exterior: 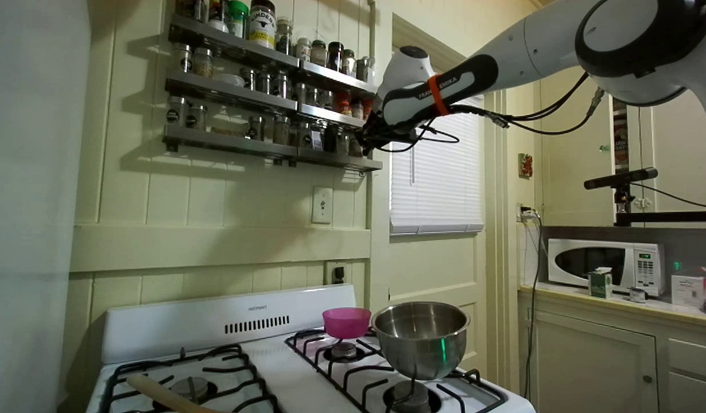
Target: Put the shaker on the bottom shelf
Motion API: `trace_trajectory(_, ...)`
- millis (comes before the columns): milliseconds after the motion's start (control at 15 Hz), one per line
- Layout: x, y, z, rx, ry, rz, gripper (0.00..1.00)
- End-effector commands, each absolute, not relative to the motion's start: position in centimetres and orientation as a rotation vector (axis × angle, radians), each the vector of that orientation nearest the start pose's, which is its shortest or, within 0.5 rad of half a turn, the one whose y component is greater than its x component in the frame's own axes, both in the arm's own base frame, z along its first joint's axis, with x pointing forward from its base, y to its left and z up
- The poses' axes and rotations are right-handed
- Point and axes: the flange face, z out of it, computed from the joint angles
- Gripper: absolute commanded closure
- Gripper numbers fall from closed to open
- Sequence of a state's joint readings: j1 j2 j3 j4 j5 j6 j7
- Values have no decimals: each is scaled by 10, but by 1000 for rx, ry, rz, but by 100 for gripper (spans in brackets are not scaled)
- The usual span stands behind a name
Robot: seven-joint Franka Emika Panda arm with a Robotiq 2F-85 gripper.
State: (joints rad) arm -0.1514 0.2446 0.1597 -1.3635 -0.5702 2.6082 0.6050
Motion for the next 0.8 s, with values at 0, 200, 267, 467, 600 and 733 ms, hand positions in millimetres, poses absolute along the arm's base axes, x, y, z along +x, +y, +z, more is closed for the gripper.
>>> trace_trajectory(0, 660, 17, 716, -2790, 390, -1669, 100)
trace_trajectory(200, 658, 25, 719, -2771, 378, -1642, 100)
trace_trajectory(267, 658, 27, 717, -2766, 384, -1618, 100)
trace_trajectory(467, 658, 28, 712, -2756, 414, -1553, 100)
trace_trajectory(600, 658, 27, 711, -2762, 443, -1533, 100)
trace_trajectory(733, 658, 25, 711, -2774, 460, -1534, 100)
